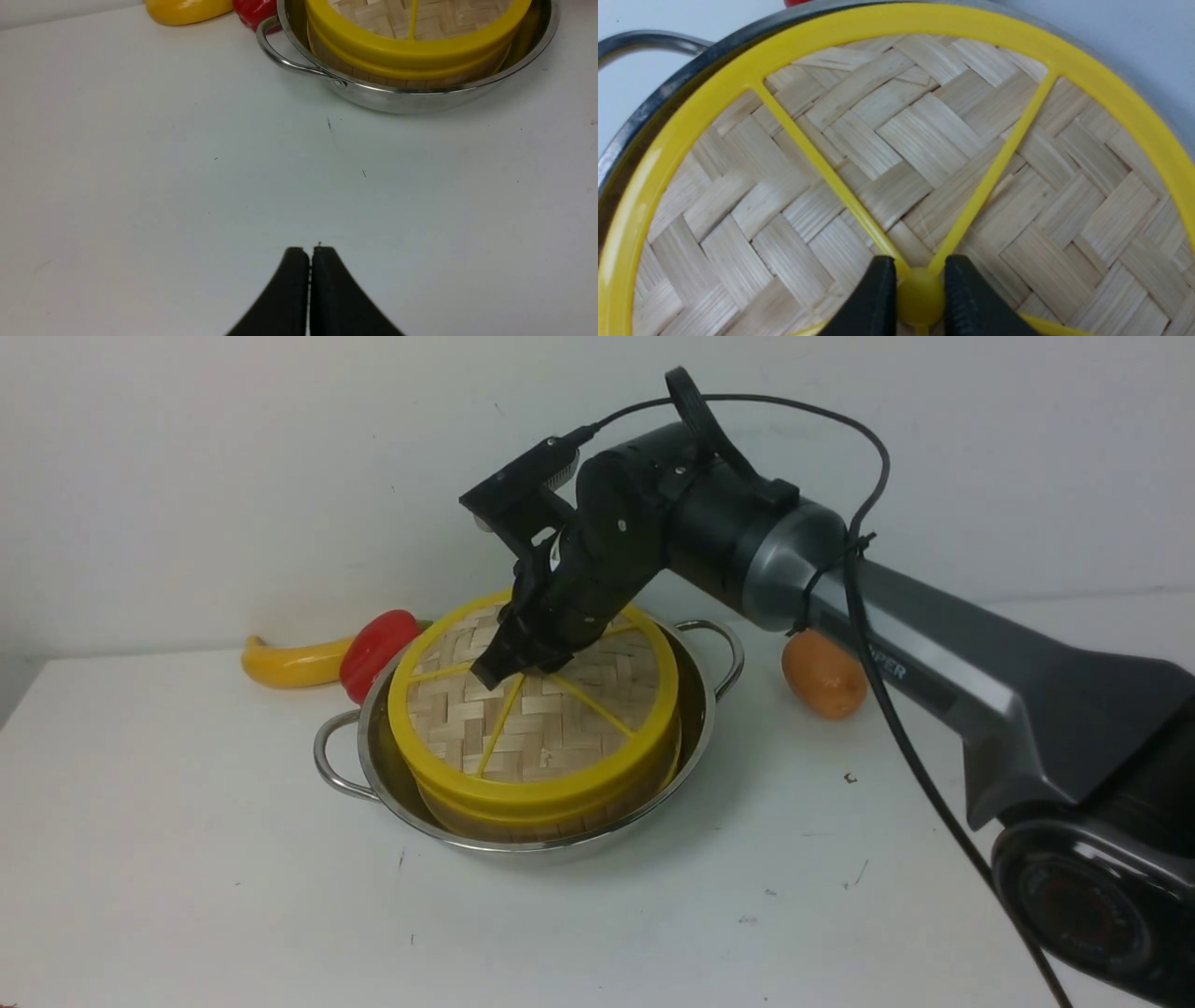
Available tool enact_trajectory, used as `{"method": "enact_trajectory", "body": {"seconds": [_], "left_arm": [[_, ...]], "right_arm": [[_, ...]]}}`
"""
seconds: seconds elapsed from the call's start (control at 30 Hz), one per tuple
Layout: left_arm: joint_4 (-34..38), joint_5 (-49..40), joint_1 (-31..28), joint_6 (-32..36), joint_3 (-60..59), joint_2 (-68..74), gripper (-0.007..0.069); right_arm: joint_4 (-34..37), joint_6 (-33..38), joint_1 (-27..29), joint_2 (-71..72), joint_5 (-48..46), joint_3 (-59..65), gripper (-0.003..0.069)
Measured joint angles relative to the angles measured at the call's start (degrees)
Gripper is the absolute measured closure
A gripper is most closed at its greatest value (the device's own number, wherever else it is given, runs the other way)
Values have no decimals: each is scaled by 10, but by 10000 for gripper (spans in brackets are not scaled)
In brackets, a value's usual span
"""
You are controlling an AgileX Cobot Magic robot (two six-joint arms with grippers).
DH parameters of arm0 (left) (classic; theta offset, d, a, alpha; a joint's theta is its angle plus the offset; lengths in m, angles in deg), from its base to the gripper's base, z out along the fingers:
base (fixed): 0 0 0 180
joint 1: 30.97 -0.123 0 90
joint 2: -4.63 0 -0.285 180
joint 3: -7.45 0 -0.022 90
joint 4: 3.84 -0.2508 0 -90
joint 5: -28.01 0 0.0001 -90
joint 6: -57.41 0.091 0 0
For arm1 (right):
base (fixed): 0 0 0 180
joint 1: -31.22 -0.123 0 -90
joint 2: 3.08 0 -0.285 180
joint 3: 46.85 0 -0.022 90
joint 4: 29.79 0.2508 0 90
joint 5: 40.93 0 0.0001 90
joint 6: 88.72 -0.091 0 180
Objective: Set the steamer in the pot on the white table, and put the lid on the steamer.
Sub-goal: 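Place the bamboo steamer lid onto the steamer basket in the pot with the right gripper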
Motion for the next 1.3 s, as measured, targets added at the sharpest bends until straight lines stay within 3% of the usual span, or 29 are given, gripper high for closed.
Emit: {"method": "enact_trajectory", "body": {"seconds": [0.43,0.57,0.83,0.93,1.0,1.07,1.17,1.2,1.3], "left_arm": [[0,0,0,0,0,0,624],[0,0,0,0,0,0,624],[0,0,0,0,0,0,619],[-2,25,0,0,0,0,599],[-8,46,0,0,0,0,585],[-22,86,0,0,0,0,561],[-49,130,0,0,0,0,539],[-55,139,0,-1,0,0,534],[-81,180,0,-1,0,0,528]], "right_arm": [[12,-7,1,-6,8,0,514],[16,-28,1,-6,8,0,468],[25,-40,1,29,7,0,121],[25,-42,2,80,-11,0,46],[25,-40,4,125,-34,0,36],[17,-35,8,199,-69,1,74],[-6,-34,16,297,-84,21,186],[-11,-32,19,322,-85,31,239],[-31,-26,40,459,-83,123,494]]}}
